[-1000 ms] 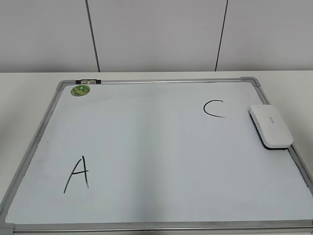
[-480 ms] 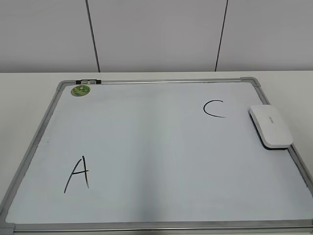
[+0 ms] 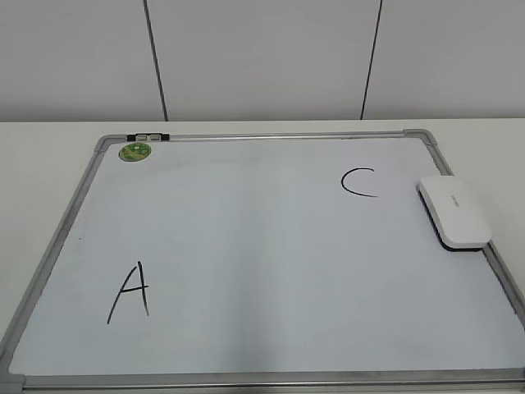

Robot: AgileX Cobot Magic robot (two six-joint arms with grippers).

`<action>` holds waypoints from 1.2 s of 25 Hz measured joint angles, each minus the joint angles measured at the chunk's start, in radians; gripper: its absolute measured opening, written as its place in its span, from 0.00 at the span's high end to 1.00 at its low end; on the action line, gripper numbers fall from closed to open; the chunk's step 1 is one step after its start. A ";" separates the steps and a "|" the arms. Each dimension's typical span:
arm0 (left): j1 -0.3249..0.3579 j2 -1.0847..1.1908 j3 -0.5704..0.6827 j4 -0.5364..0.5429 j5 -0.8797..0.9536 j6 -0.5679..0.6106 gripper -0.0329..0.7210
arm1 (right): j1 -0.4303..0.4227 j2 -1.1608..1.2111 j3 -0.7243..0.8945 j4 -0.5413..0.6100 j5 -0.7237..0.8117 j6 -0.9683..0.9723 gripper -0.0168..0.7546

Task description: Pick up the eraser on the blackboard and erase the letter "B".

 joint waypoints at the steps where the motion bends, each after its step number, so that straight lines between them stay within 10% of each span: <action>1: 0.000 -0.011 0.030 0.003 0.000 0.000 0.41 | 0.000 -0.018 0.036 0.000 0.000 0.000 0.21; 11: 0.000 -0.034 0.238 0.032 -0.134 0.000 0.41 | 0.000 -0.092 0.236 -0.038 -0.076 0.002 0.21; 30: 0.000 -0.034 0.259 0.077 -0.172 0.000 0.41 | 0.000 -0.092 0.266 -0.044 -0.134 0.006 0.21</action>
